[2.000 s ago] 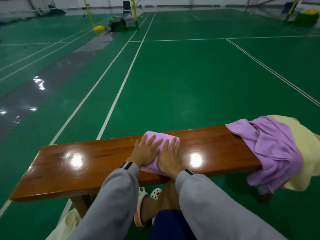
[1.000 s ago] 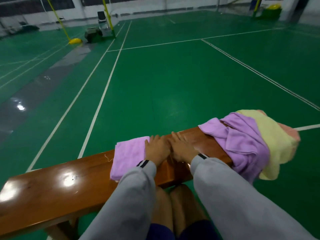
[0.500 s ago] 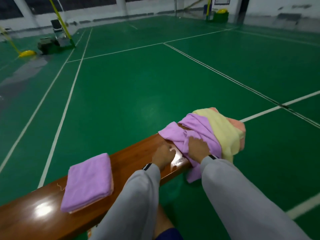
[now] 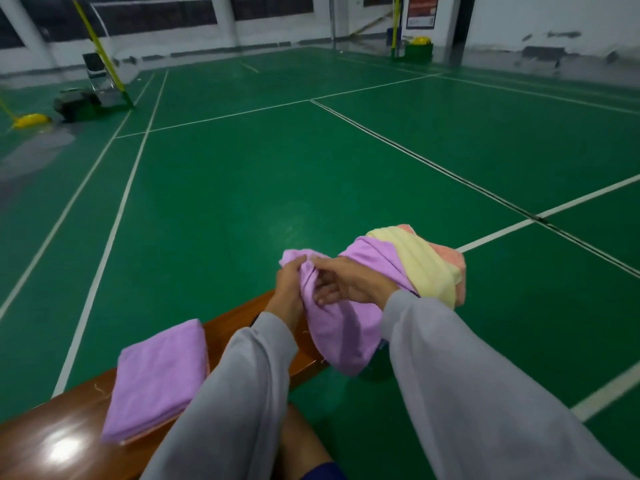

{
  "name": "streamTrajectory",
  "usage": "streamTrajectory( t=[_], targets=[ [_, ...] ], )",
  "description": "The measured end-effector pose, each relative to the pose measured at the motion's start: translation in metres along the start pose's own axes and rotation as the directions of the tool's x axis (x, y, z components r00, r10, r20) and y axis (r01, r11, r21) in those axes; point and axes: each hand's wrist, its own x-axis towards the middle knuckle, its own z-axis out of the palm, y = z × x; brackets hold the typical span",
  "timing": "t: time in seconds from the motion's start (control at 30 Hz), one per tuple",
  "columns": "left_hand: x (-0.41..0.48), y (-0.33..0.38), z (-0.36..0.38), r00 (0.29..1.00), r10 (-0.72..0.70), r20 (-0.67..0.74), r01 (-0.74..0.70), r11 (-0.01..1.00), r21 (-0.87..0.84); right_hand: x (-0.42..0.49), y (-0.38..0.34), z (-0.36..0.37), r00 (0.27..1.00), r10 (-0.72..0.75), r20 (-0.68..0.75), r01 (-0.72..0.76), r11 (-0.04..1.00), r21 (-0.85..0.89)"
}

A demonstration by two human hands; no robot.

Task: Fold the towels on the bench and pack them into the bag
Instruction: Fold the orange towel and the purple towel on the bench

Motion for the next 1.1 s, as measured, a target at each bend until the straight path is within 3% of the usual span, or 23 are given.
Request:
streamTrajectory(
  t=[0.03,0.07,0.13,0.17,0.2,0.3,0.43,0.5,0.53,0.6,0.73,0.8,0.9,1.0,1.1],
  targets=[
    [-0.003,0.009,-0.004,0.999,-0.008,-0.034,0.008,1.0,0.01,-0.005,0.001,-0.005,1.0,0.013,0.007,-0.013,0.997,0.079],
    [-0.025,0.021,-0.001,0.997,0.021,-0.07,-0.021,1.0,-0.001,-0.005,0.007,-0.013,0.996,-0.004,-0.087,0.016,0.989,0.144],
    [-0.081,0.044,0.009,0.994,0.1,-0.045,-0.101,0.995,-0.021,0.002,0.034,-0.033,0.909,0.005,-0.417,0.056,0.989,0.135],
    [-0.1,0.054,0.014,0.993,0.116,0.0,-0.116,0.993,-0.02,0.01,0.056,-0.046,0.863,0.038,-0.504,0.008,0.996,0.089],
    [-0.116,0.062,0.018,0.99,0.135,0.027,-0.134,0.99,-0.031,0.015,0.081,-0.052,0.858,0.062,-0.511,-0.039,0.998,0.056],
    [-0.137,0.081,0.019,0.969,0.212,0.123,-0.2,0.974,-0.106,0.055,0.159,-0.057,0.89,0.224,-0.397,-0.12,0.955,0.271],
    [-0.151,0.1,0.011,0.937,0.287,0.199,-0.24,0.944,-0.228,0.031,0.149,-0.013,0.897,0.273,-0.348,-0.112,0.901,0.42],
    [-0.156,0.105,0.005,0.927,0.298,0.23,-0.238,0.938,-0.254,0.015,0.128,0.007,0.925,0.335,-0.179,-0.182,0.805,0.565],
    [-0.157,0.106,0.001,0.926,0.295,0.234,-0.233,0.937,-0.258,0.007,0.115,0.017,0.958,0.263,-0.113,-0.147,0.79,0.595],
    [-0.156,0.108,-0.01,0.93,0.293,0.221,-0.24,0.941,-0.238,0.004,0.09,0.028,0.982,0.122,-0.145,-0.005,0.781,0.624],
    [-0.15,0.116,-0.037,0.932,0.328,0.151,-0.309,0.941,-0.14,0.003,0.022,0.036,0.946,-0.013,-0.325,0.153,0.899,0.411],
    [-0.144,0.12,-0.049,0.937,0.342,0.075,-0.332,0.936,-0.121,0.0,-0.022,0.03,0.889,-0.1,-0.446,0.277,0.894,0.352],
    [-0.133,0.116,-0.065,0.953,0.295,0.076,-0.284,0.951,-0.124,-0.009,-0.064,0.027,0.905,-0.24,-0.351,0.388,0.806,0.447],
    [-0.125,0.104,-0.074,0.975,0.188,0.114,-0.191,0.982,0.013,-0.014,-0.057,0.024,0.939,-0.208,-0.273,0.268,0.942,0.204],
    [-0.109,0.092,-0.081,0.939,0.337,-0.07,-0.308,0.913,0.267,-0.02,-0.058,0.022,0.925,-0.227,-0.304,0.296,0.933,0.203]
  ],
)
